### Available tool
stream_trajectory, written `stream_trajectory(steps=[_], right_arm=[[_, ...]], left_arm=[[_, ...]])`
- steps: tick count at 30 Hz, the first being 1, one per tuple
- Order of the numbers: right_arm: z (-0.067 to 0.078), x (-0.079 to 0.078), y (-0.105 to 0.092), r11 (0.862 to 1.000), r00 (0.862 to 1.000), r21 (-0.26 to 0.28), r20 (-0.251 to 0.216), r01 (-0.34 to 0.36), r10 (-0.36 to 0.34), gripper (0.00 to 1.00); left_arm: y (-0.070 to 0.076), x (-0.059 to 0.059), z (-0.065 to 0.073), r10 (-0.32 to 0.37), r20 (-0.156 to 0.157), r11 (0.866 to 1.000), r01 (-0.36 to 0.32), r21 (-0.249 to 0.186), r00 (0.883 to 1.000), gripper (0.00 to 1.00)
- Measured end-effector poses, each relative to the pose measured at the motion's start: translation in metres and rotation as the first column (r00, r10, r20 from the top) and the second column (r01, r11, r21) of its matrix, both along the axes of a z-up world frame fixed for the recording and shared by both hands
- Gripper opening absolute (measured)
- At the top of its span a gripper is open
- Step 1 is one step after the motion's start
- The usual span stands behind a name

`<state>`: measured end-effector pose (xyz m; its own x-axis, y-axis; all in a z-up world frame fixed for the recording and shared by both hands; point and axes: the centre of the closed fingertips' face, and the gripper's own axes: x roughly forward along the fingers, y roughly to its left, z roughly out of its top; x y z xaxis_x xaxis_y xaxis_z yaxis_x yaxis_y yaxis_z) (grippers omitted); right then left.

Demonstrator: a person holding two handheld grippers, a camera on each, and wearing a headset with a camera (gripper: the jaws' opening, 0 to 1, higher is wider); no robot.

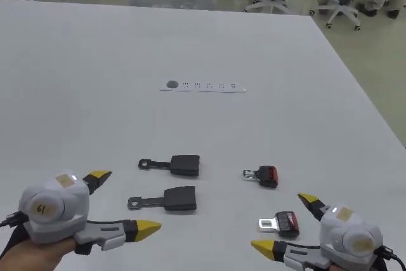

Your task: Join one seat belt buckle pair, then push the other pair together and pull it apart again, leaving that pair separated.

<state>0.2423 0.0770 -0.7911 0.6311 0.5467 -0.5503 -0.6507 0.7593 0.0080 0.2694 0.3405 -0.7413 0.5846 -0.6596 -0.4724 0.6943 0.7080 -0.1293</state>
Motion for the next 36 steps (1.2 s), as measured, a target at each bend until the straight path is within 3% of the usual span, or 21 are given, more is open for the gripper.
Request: stream_trajectory(steps=[19, 27, 36], right_arm=[[-0.022, 0.009, -0.011, 0.996, 0.993, -0.028, -0.084, -0.084, 0.081, 0.93], [-0.033, 0.01, -0.018, 0.982, 0.976, -0.058, -0.133, -0.181, 0.172, 0.91], [-0.044, 0.012, -0.021, 0.954, 0.942, -0.073, -0.197, -0.291, 0.272, 0.87]], left_arm=[[-0.023, 0.021, -0.025, -0.072, -0.045, 0.997, 0.073, 0.019, 0.996, 0.98], [-0.036, 0.025, -0.037, -0.135, -0.068, 0.99, 0.138, 0.041, 0.989, 0.95], [-0.05, 0.031, -0.052, -0.224, -0.083, 0.97, 0.23, 0.079, 0.971, 0.88]])
